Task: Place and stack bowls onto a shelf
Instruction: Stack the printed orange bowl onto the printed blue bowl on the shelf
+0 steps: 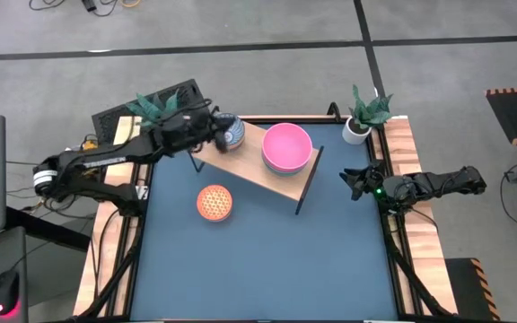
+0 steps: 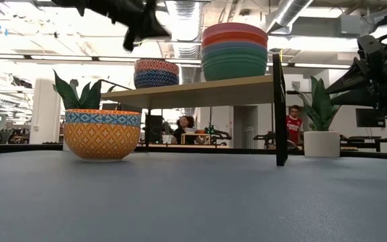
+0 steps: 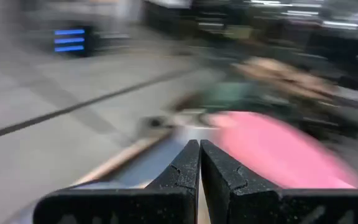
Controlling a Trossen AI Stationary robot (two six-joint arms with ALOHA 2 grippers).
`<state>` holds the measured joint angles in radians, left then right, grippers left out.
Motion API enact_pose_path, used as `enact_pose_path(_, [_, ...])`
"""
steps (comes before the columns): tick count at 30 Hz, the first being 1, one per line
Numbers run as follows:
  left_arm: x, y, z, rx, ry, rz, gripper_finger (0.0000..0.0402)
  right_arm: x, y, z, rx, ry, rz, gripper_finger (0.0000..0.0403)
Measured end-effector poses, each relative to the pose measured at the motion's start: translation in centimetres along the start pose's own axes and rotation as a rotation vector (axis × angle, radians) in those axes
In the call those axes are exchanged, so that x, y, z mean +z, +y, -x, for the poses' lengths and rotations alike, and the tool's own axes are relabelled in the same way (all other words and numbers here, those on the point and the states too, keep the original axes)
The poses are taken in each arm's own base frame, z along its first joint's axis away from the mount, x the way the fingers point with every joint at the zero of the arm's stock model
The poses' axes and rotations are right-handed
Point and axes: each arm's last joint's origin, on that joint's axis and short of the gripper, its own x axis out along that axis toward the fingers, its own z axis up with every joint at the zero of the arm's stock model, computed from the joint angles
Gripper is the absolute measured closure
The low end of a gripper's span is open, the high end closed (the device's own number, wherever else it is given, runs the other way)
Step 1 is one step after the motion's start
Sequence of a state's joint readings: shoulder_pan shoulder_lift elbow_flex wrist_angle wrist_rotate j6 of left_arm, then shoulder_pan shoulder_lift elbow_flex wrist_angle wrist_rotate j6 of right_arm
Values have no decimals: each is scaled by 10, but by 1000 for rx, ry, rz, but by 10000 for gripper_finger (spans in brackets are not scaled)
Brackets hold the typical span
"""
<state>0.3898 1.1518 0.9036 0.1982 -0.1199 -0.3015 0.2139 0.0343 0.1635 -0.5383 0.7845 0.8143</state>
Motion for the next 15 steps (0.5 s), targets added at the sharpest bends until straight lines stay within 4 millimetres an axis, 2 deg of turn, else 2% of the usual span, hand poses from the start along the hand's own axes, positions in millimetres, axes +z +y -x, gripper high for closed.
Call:
enact_pose_path(3, [13,-19,22,-299,61,-56,401,0,0,0,0,0,0,212])
enact_pose_path(5, [12,-29,37,-406,137,-86,400,0,0,0,0,0,1,212])
enact_pose_path(10, [-7,-37,66,-392,378,-132,375,0,0,0,0,0,8,212])
enact_pose_path(15, [-34,-45,80,-430,650,-171,319,0,0,0,0,0,8,212])
